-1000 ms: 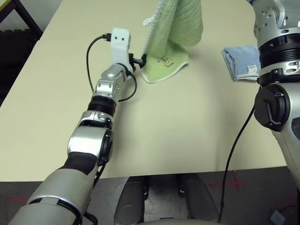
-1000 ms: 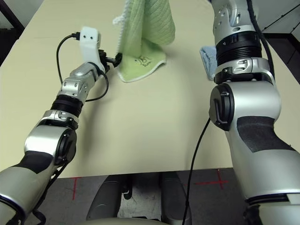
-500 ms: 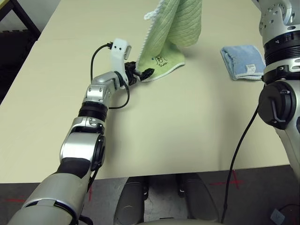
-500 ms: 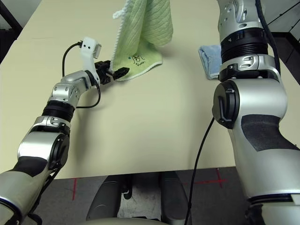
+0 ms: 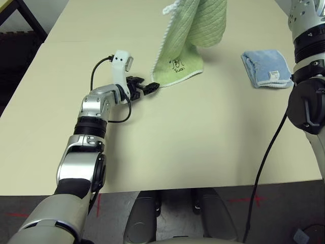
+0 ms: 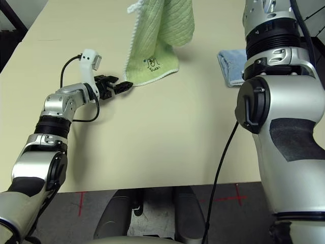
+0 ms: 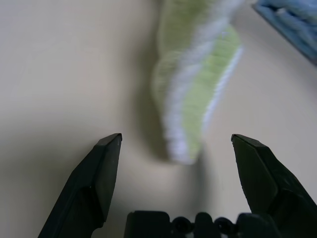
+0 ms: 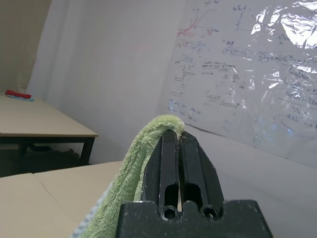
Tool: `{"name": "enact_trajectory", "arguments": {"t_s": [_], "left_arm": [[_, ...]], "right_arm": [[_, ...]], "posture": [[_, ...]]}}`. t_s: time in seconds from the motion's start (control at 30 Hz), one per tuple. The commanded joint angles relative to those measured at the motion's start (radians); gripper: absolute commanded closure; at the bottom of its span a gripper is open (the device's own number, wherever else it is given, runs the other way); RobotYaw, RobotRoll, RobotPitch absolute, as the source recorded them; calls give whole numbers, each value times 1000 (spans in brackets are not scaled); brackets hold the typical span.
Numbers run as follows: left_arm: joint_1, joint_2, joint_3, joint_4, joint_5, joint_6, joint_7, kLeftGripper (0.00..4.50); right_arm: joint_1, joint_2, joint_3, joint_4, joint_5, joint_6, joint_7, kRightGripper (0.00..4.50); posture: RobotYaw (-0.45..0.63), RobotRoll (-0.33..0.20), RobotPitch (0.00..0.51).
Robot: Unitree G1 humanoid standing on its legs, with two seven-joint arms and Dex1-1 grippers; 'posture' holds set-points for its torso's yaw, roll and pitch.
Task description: Fold the towel and set it aside.
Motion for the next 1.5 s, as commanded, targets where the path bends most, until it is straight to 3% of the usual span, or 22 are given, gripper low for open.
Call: {"name": "enact_trajectory", "arguments": {"t_s": [0.03, 0.13, 0.23, 0.57, 0.87, 1.03, 1.23, 1.5], "left_arm": [[4, -13, -10, -14, -14, 45, -13, 0], [-2, -22, -13, 0, -12, 61, -8, 0], [-7, -18, -17, 17, 0, 61, -2, 626], [-24, 53, 25, 19, -15, 84, 1, 4448], [-92, 175, 71, 35, -3, 43, -10, 4483], [-182, 298, 55, 40, 25, -10, -63, 4483], [-178, 514, -93, -49, 78, -33, -373, 4483], [-211, 644, -216, -9, 137, -71, -665, 4483]], "right_arm": [[-22, -7, -8, -2, -2, -17, 1, 4490], [-19, -8, -9, -7, -1, -15, 2, 4490], [-18, -11, -10, -9, -1, -15, 3, 4500], [10, -42, -14, 11, -13, -17, -8, 4500], [133, -118, -33, -1, -12, 28, -31, 4500], [300, -167, -73, -92, 47, 184, -7, 4500], [561, -253, -132, -384, 209, 598, 93, 4500], [680, -400, -6, -499, 210, 865, 312, 4500]], "posture": [[27, 0, 221], [23, 0, 220], [18, 0, 220], [29, 0, 217], [20, 0, 215], [20, 0, 223], [24, 0, 247], [30, 0, 268]]}}
